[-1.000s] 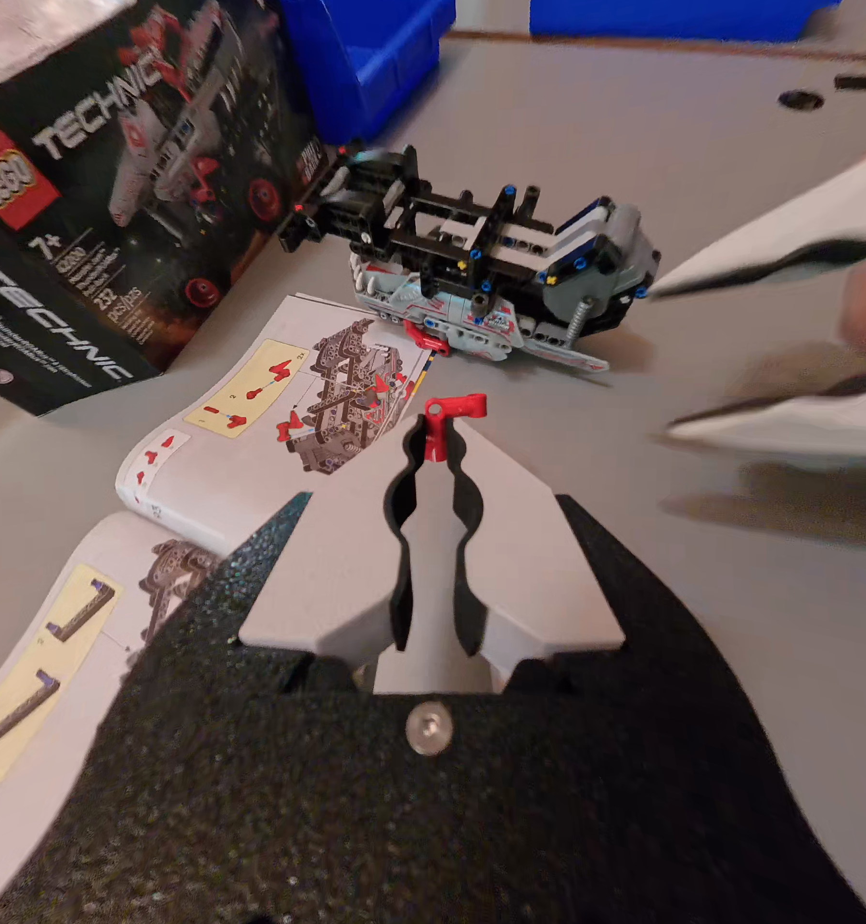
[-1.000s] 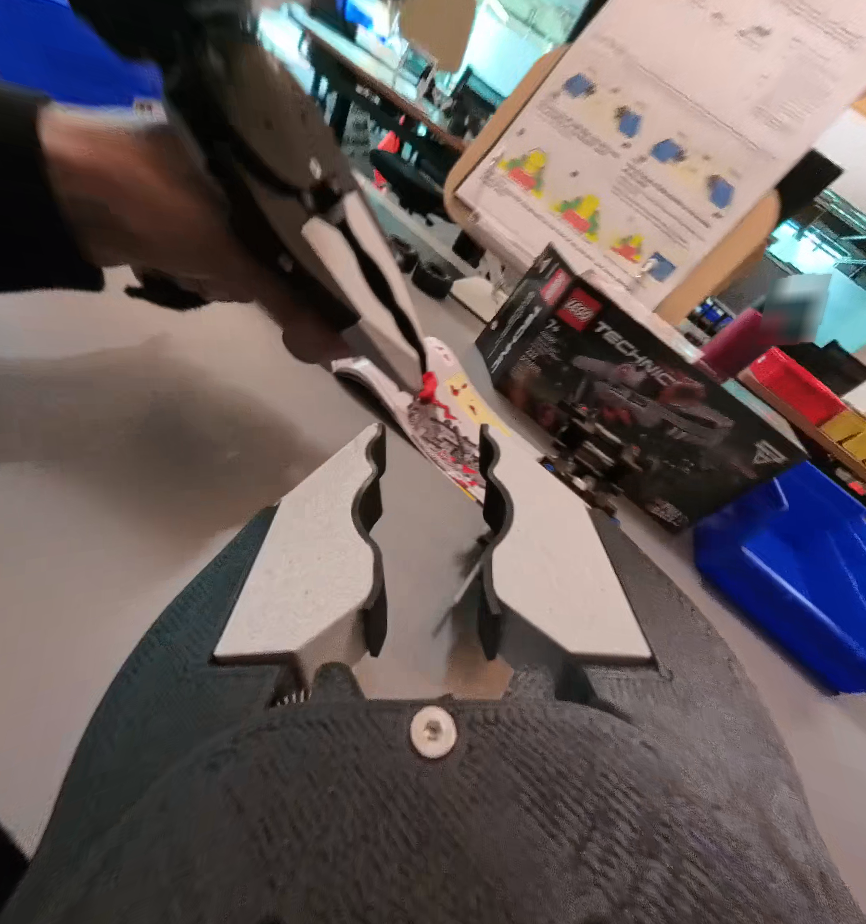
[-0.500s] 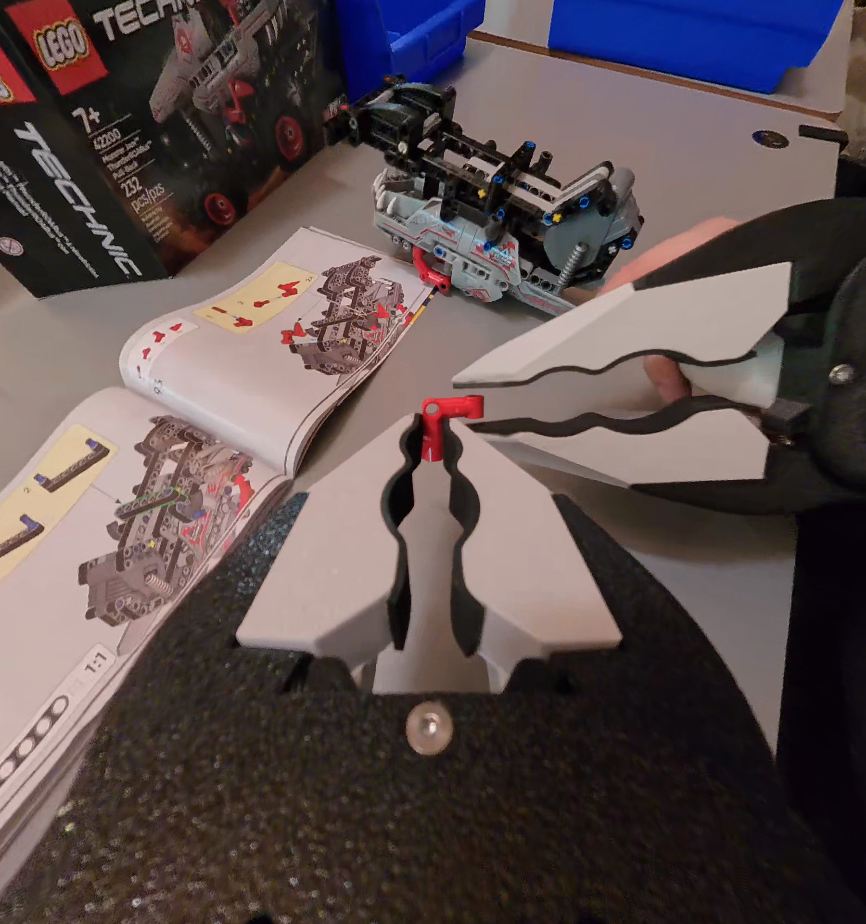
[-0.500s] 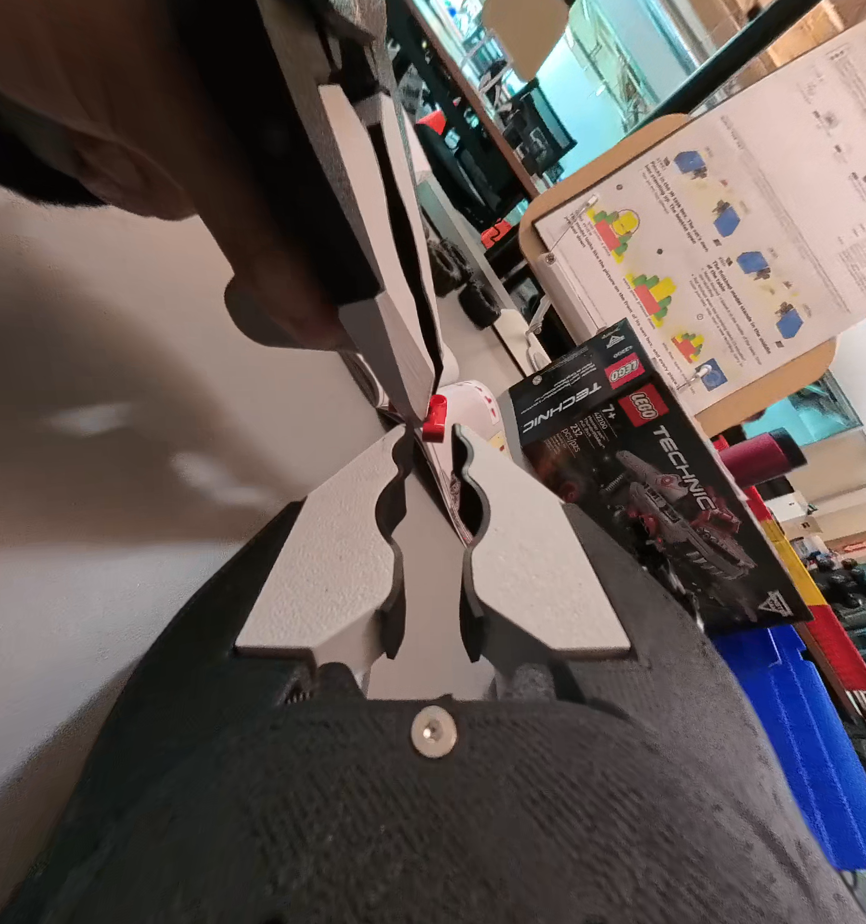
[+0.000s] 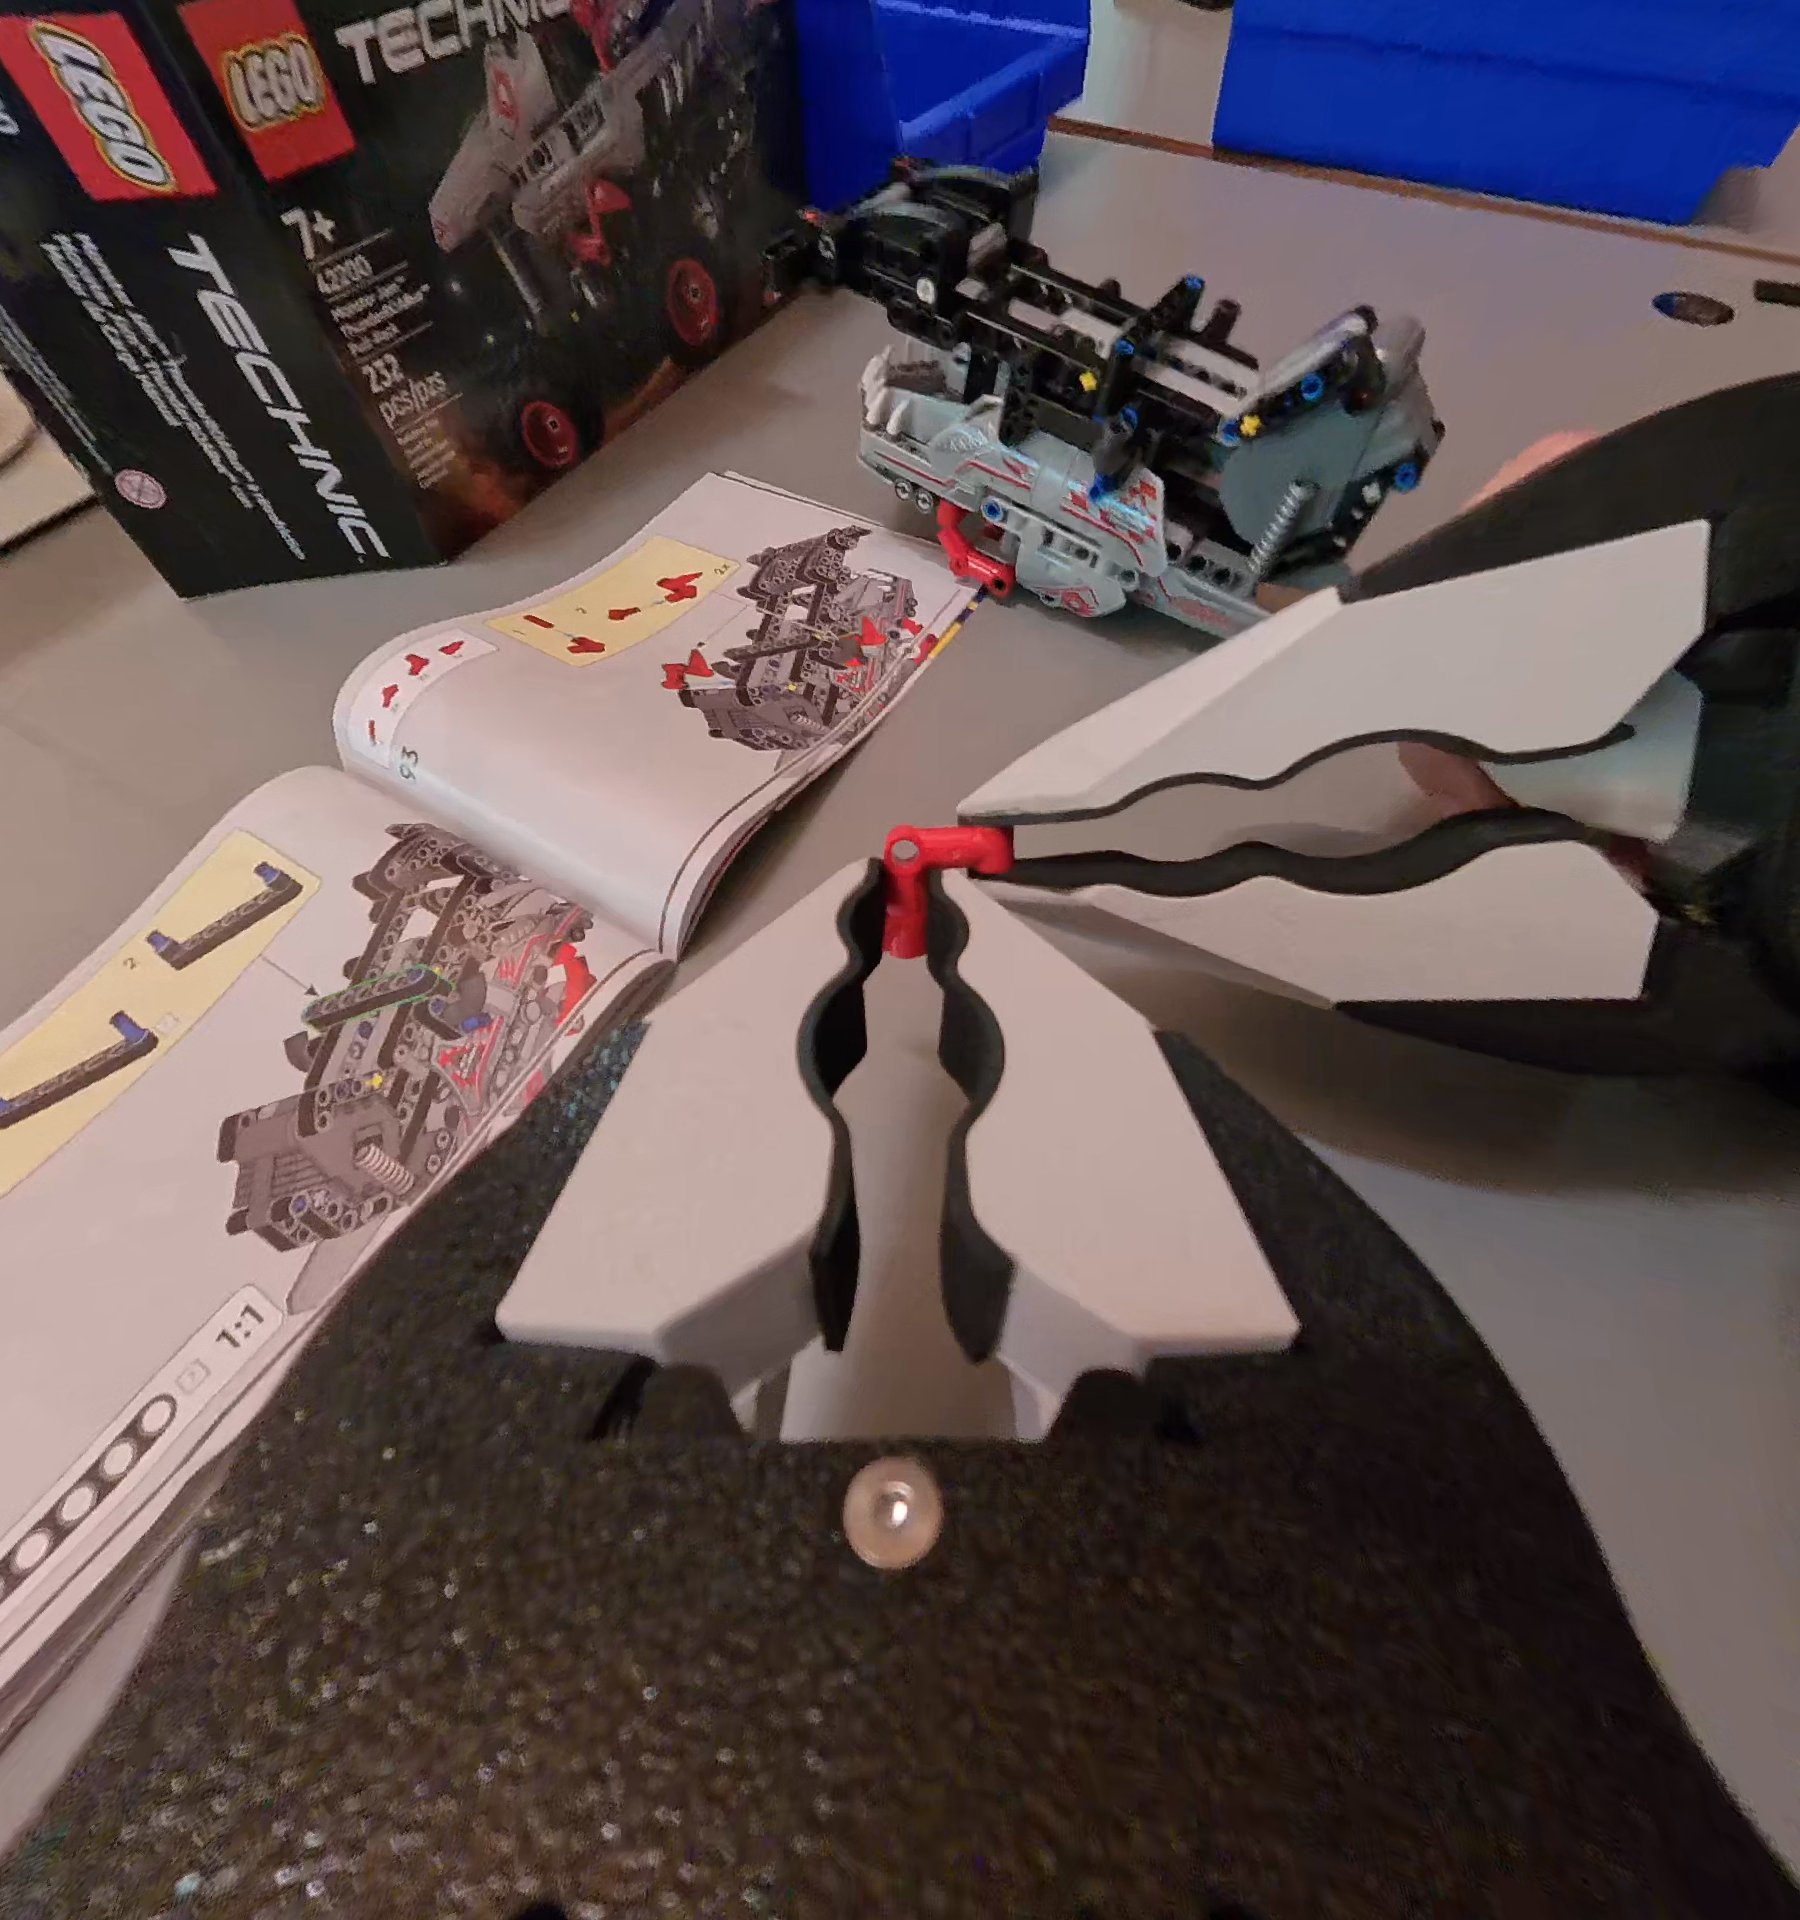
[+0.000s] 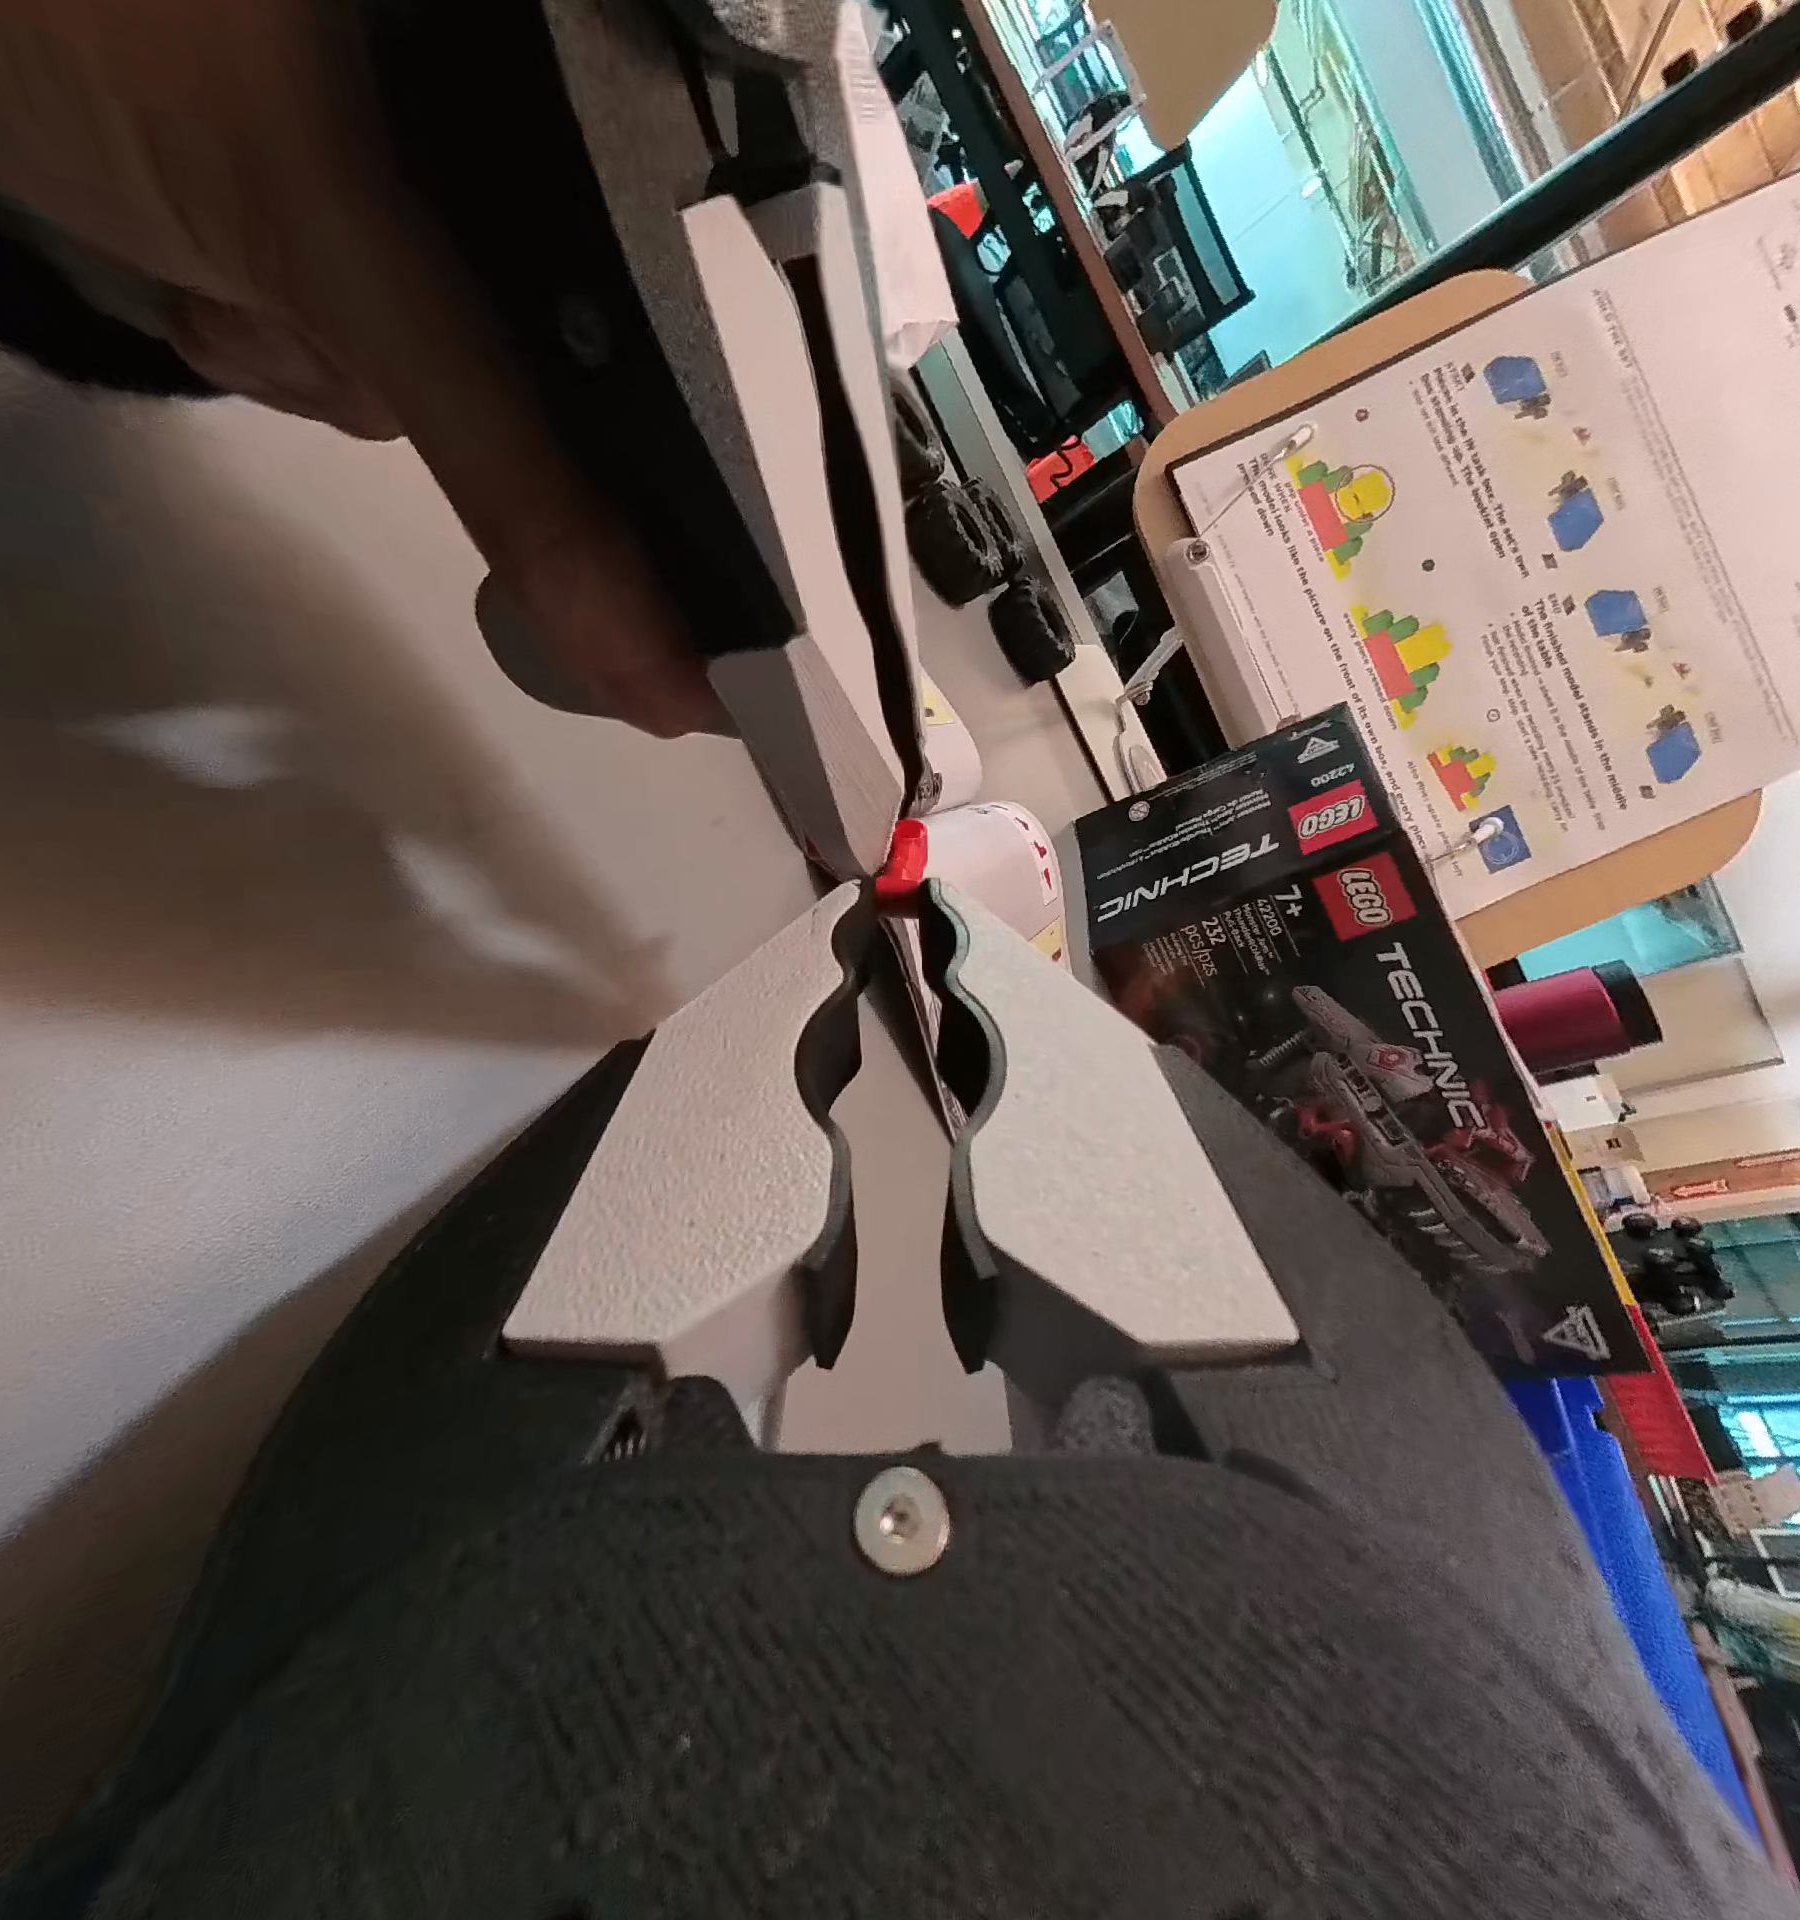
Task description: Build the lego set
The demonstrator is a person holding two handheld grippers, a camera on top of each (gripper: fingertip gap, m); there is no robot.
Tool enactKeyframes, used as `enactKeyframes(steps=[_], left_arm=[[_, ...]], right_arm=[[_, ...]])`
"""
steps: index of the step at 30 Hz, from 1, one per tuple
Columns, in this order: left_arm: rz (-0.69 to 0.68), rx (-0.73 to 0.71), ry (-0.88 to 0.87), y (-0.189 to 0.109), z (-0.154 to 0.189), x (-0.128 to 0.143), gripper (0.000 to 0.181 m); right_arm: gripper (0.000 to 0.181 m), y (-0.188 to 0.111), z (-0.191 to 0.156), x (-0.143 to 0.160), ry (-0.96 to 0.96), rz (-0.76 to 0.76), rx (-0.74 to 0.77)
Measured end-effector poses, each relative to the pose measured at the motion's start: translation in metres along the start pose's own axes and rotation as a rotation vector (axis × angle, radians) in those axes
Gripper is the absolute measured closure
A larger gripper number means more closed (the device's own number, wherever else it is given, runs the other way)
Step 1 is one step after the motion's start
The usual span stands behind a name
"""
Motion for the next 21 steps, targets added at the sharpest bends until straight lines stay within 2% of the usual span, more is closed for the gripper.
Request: enactKeyframes(steps=[1, 4, 11, 12, 13, 14, 15, 16, 19, 21], left_arm=[[0.009, -0.015, -0.003, 0.001, -0.001, -0.001, 0.177], [0.016, -0.066, 0.021, 0.004, -0.002, -0.003, 0.177], [0.029, -0.085, 0.013, 0.005, -0.002, -0.005, 0.177], [0.012, -0.180, 0.029, 0.002, -0.016, -0.002, 0.177], [-0.017, -0.347, 0.122, -0.008, -0.045, 0.003, 0.177], [0.014, -0.343, 0.085, -0.015, -0.057, 0.002, 0.177], [0.129, -0.162, -0.067, -0.018, -0.042, -0.013, 0.177], [0.201, -0.092, -0.124, -0.022, -0.033, -0.027, 0.177], [0.252, -0.189, 0.143, -0.020, -0.017, -0.047, 0.177], [0.348, -0.173, 0.153, -0.024, -0.016, -0.055, 0.177]], right_arm=[[0.175, 0.001, 0.002, 0.001, 0.019, -0.004, 0.009], [0.175, 0.002, 0.004, 0.004, 0.082, -0.024, 0.012], [0.175, -0.001, 0.007, 0.006, 0.074, -0.038, 0.031], [0.175, -0.002, 0.007, 0.006, 0.086, -0.039, 0.025], [0.175, -0.007, 0.008, 0.004, 0.107, -0.028, 0.027], [0.175, -0.013, 0.010, 0.003, 0.147, -0.012, 0.027], [0.175, -0.018, 0.010, 0.003, 0.210, -0.001, 0.008], [0.175, -0.019, 0.009, 0.002, 0.312, 0.026, -0.040], [0.175, -0.018, 0.020, -0.014, 0.688, 0.199, -0.173], [0.175, -0.020, 0.038, -0.019, 0.941, 0.326, -0.218]])
Point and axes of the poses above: each gripper's, where its closed fingertips meet, y out along the fingers, x out of its underside, z = x × y across the jaws, the point moved 1 cm from there along -y, back along the fingers, and after that the axes turned 2 degrees about -x, right-handed, at the moved point
